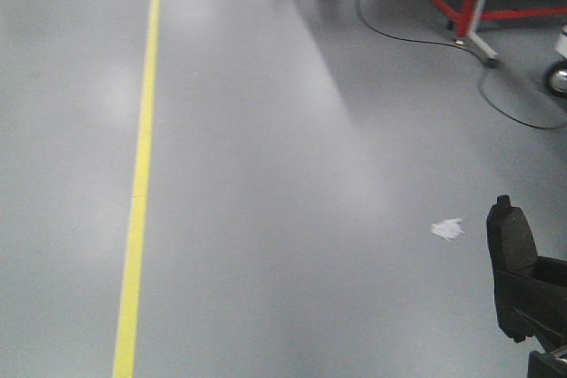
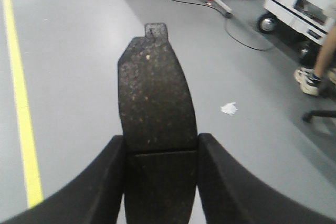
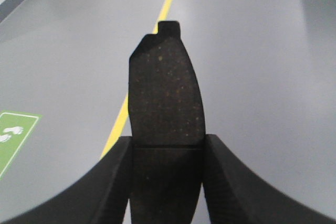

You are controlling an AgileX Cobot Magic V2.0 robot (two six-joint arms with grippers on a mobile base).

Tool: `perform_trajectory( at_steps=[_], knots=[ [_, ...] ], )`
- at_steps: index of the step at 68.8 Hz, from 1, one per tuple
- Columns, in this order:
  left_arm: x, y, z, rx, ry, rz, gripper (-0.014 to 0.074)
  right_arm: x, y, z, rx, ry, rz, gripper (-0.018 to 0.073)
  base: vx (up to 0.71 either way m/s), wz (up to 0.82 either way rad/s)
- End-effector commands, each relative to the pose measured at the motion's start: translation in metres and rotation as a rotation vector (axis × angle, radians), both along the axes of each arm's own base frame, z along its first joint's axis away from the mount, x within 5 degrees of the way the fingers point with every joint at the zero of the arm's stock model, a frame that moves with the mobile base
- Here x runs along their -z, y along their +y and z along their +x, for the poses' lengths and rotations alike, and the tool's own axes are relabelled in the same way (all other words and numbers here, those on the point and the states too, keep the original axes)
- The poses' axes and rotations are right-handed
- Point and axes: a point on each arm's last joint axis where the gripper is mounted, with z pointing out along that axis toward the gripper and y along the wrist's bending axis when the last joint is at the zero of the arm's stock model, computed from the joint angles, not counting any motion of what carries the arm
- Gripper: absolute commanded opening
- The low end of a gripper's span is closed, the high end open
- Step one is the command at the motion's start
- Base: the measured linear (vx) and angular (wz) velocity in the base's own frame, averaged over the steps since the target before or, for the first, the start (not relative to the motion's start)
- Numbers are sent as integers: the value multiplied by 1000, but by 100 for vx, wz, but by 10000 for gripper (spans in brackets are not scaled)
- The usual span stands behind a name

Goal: Move and align brake pads A on conveyor
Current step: 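Drive along the yellow floor line holding both pads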

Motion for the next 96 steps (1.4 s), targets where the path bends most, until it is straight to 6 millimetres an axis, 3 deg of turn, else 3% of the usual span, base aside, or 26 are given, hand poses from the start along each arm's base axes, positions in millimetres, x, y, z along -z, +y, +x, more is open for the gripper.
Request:
perform_trajectory(
  at_steps=[1,41,96],
  knots=[
    [-17,-2,2,15,-111,-41,146,-17,2,3,-10,-111,38,-10,15,55],
    [-17,-2,2,15,-111,-41,146,-17,2,3,-10,-112,39,-10,19,39],
    [-17,-2,2,15,-110,-40,146,-17,2,3,-10,-111,39,-10,43,-6]
  ],
)
